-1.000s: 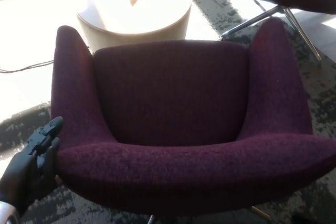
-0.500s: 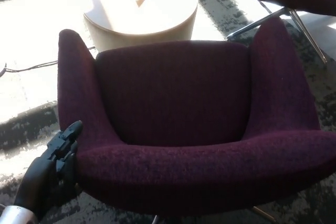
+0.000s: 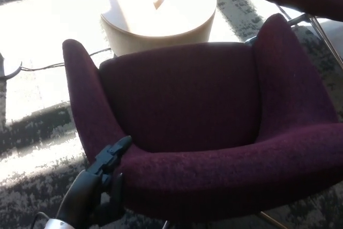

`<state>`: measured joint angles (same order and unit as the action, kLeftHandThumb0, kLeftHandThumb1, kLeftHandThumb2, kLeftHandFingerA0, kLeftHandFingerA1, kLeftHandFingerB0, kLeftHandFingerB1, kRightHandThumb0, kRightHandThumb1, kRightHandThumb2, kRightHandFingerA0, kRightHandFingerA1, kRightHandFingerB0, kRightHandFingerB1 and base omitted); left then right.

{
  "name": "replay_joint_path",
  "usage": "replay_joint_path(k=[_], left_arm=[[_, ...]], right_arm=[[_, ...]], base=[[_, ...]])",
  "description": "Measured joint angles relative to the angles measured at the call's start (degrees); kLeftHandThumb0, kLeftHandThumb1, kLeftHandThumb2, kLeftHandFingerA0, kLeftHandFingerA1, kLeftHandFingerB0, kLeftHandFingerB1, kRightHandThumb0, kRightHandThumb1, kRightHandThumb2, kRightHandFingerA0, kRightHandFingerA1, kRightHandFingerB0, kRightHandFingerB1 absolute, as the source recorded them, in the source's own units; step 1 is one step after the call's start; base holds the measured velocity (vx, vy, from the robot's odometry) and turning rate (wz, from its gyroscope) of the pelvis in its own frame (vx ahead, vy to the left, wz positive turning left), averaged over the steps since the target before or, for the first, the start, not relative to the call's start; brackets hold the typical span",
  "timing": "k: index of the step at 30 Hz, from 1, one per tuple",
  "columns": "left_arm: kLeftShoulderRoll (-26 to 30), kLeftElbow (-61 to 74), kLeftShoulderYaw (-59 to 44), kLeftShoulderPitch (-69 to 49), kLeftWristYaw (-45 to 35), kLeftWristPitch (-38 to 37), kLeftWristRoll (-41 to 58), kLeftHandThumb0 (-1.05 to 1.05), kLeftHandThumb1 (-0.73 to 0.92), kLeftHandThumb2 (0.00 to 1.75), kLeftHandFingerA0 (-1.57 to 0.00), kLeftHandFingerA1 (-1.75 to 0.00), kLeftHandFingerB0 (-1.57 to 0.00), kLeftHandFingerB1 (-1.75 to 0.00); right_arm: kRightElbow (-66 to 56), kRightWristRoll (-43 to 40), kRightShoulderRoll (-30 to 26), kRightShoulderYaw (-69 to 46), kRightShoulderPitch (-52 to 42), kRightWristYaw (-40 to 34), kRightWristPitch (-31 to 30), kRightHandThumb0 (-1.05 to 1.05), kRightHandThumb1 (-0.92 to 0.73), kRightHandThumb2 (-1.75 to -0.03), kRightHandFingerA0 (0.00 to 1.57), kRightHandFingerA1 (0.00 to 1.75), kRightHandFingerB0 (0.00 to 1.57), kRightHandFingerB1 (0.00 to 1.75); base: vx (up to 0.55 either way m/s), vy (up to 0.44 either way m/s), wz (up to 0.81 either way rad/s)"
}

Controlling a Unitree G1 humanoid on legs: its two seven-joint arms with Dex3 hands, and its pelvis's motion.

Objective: The robot stands in front of a sofa and uses its left hand to push the left side of the sofa

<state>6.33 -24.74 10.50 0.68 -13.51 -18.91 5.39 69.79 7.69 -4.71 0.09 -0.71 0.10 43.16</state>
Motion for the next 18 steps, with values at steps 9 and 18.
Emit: replay_joint_path(k=[9, 18], left_arm=[[-1.88, 0.2, 8.64, 0.42, 1.57, -1.0, -4.19, -0.83, 0.71, 1.16, 0.0, -0.34, -0.06, -0.26], [-4.19, -0.62, 14.24, 3.26, 1.58, 0.45, -7.58, -0.89, 0.82, 1.21, -0.05, -0.37, -0.07, -0.25]], right_arm=[[0.0, -0.08, 0.0, -0.35, -0.26, 0.49, -0.08, -0.63, -0.65, -1.01, 0.38, 0.56, 0.23, 0.46], [-0.03, -0.21, 0.0, -0.63, -0.67, 0.73, -0.09, -0.63, -0.65, -1.02, 0.39, 0.56, 0.23, 0.47]], base=[[-0.02, -0.001, 0.1], [0.0, 0.0, 0.0]])
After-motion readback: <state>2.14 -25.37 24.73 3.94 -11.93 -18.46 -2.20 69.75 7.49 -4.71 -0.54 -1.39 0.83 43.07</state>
